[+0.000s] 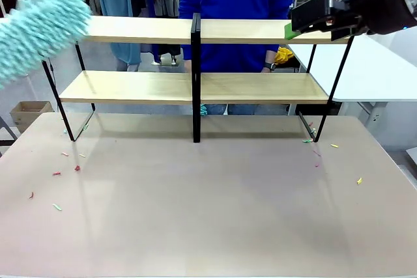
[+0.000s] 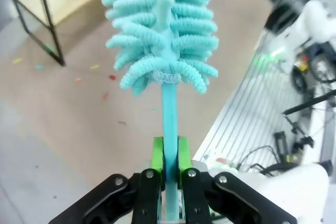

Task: Clean the shelves.
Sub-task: Clean another randomly selected level of the Shelf with the Duster.

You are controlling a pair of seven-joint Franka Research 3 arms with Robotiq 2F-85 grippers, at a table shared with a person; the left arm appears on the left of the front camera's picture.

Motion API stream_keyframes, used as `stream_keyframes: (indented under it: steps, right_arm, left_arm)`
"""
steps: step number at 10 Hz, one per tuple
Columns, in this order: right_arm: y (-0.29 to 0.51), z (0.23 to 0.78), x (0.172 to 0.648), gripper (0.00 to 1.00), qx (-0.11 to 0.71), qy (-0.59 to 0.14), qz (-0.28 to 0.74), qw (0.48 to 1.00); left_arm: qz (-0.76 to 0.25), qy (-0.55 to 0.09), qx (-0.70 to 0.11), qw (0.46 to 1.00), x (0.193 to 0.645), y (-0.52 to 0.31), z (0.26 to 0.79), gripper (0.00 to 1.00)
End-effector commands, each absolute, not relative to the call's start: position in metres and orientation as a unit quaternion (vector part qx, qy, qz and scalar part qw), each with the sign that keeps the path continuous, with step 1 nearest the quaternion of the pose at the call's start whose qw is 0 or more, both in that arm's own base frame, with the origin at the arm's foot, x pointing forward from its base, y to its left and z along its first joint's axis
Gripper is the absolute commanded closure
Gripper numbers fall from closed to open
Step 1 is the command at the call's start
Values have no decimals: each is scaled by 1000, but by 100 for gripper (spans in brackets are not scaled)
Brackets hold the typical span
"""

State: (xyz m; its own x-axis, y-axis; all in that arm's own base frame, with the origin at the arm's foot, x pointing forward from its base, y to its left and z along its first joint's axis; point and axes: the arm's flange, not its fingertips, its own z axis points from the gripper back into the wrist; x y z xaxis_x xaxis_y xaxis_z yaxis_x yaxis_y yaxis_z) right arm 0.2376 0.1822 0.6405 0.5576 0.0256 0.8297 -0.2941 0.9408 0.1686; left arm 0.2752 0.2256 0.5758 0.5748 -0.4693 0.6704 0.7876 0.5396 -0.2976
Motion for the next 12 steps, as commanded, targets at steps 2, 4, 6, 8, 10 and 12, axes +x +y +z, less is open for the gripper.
stream_keyframes:
  steps: [2,4,6,8,10,12]
  right_arm:
    - [182,641,238,0,146,-463,91,870]
    - [182,641,238,0,146,-463,91,870]
    - [182,641,238,0,146,-463,91,870]
    - [182,641,238,0,146,-463,91,870]
    - [182,641,238,0,146,-463,91,870]
    - [182,641,238,0,146,-463,91,870]
  left_arm:
    - [-365,-334,-358,792,219,302,589,88]
    - [-277,-358,-380,806,194,328,592,88]
    - [-311,-348,-359,808,222,344,609,88]
    - [-311,-348,-359,808,222,344,609,88]
    - [-311,-348,-359,808,222,344,609,88]
    - [-311,-348,-359,808,222,344,609,88]
